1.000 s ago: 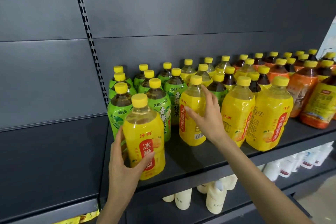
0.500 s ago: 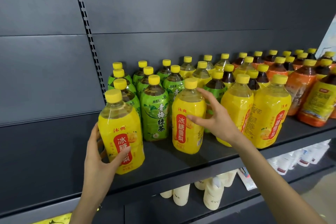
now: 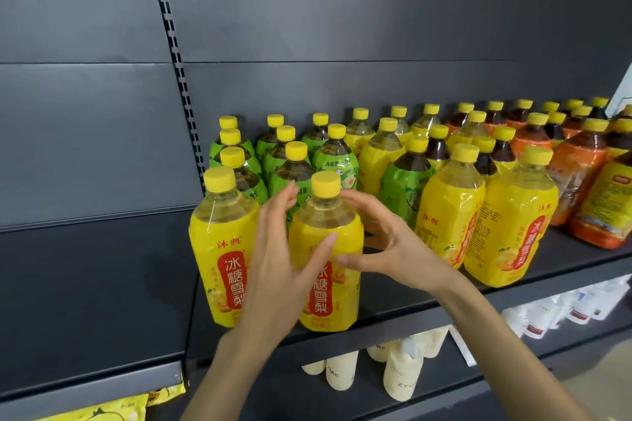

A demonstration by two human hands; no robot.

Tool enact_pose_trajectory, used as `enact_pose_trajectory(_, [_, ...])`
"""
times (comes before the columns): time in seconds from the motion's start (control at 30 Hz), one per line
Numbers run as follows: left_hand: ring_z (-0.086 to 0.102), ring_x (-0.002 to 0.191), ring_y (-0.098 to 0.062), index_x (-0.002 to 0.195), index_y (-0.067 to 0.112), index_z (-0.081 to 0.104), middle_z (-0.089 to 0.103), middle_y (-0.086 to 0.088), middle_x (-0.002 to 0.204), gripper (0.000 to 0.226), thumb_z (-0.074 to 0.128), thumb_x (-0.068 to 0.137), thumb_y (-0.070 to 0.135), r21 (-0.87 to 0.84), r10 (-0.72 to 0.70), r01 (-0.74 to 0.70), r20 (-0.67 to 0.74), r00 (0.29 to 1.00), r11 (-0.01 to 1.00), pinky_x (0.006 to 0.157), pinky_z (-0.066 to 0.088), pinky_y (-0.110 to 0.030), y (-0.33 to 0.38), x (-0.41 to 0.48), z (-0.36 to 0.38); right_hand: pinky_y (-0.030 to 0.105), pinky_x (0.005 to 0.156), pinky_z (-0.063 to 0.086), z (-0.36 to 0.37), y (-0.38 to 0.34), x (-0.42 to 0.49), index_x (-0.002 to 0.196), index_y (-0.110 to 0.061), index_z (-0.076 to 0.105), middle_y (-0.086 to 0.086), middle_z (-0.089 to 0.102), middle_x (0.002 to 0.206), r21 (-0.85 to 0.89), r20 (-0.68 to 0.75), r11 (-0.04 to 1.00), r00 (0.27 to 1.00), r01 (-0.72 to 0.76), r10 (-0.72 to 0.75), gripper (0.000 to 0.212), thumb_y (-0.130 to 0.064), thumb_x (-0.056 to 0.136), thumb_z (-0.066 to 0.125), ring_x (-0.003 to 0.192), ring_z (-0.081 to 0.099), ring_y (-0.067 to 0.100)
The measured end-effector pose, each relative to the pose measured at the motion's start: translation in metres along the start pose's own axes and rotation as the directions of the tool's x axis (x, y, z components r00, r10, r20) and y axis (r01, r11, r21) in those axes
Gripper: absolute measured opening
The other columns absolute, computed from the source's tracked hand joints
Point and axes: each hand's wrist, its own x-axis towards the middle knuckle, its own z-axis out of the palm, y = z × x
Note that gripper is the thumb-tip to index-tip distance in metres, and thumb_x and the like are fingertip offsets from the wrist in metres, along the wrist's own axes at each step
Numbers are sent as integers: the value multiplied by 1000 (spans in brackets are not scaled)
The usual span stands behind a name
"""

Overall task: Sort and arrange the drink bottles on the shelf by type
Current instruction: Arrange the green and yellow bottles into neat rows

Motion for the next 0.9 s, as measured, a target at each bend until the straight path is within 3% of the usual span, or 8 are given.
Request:
enact_pose_trajectory(0.13, [33, 124, 16, 144, 33, 27, 39, 19, 138, 58, 52, 93, 45, -25, -100, 104, 129, 987, 994, 92, 27, 1, -5, 11, 14, 31, 105, 42, -2, -1, -1, 140, -29, 39, -16, 47, 139, 71, 49, 997, 998, -34, 30, 77, -15, 75, 76, 130, 44, 6])
enact_pose_trajectory(0.23, [37, 125, 9, 144, 35, 28, 42, 19, 139, 68, 51, 85, 62, -9, -135, 139, 180, 974, 990, 97, 33, -9, -11, 13, 12, 31, 107, 38, -19, -2, -2, 135, -31, 47, -21, 48, 139, 55, 56, 997, 997, -59, 56, 61, -20, 80, 71, 130, 41, 0])
enact_pose_trajectory(0.3, [39, 127, 4, 144, 39, 27, 41, 20, 140, 81, 51, 75, 72, 12, -161, 162, 219, 962, 987, 101, 39, -22, -15, 14, 7, 33, 111, 32, -32, -1, 2, 129, -32, 54, -25, 48, 136, -16, -141, 999, 989, -41, 38, 50, -27, 82, 68, 130, 38, -6])
enact_pose_trajectory(0.4, [40, 128, -3, 143, 39, 30, 41, 18, 141, 91, 52, 65, 80, 69, -189, 178, 228, 955, 982, 103, 43, -37, -16, 15, 3, 31, 112, 32, -47, 3, 16, 129, -27, 53, -16, 46, 135, -155, -484, 988, 873, -23, -56, 43, -22, 87, 65, 123, 38, -10])
enact_pose_trajectory(0.5, [38, 130, -7, 144, 31, 33, 40, 13, 142, 93, 51, 67, 81, 136, -188, 166, 169, 968, 977, 105, 40, -41, -14, 16, 5, 29, 110, 31, -57, 2, 35, 133, -28, 42, -4, 40, 139, -256, -616, 964, 780, -68, -109, 48, -15, 91, 61, 124, 37, 1])
enact_pose_trajectory(0.6, [28, 134, -4, 146, 31, 26, 32, 12, 148, 92, 45, 70, 80, 172, -184, 161, 131, 974, 972, 110, 34, -37, -12, 15, 11, 32, 111, 27, -72, 0, 55, 143, -22, 33, 3, 33, 147, -243, -643, 951, 765, -189, -13, 57, -15, 93, 59, 135, 29, 14])
enact_pose_trajectory(0.73, [16, 128, 9, 141, 41, 12, 23, 23, 140, 88, 31, 66, 84, 175, -194, 172, 119, 974, 970, 111, 25, -26, -13, 14, 14, 43, 111, 33, -94, -3, 72, 146, -17, 28, 9, 31, 151, -140, -594, 944, 788, -298, 161, 55, -10, 96, 51, 140, 27, 26])
enact_pose_trajectory(0.9, [18, 129, 7, 139, 43, 10, 26, 13, 149, 84, 29, 68, 83, 186, -196, 172, 116, 974, 967, 111, 27, -29, -16, 13, 16, 37, 99, 45, -108, -6, 82, 141, -14, 38, 12, 40, 146, -334, -498, 837, 835, -433, 233, 50, 1, 95, 49, 131, 41, 31])
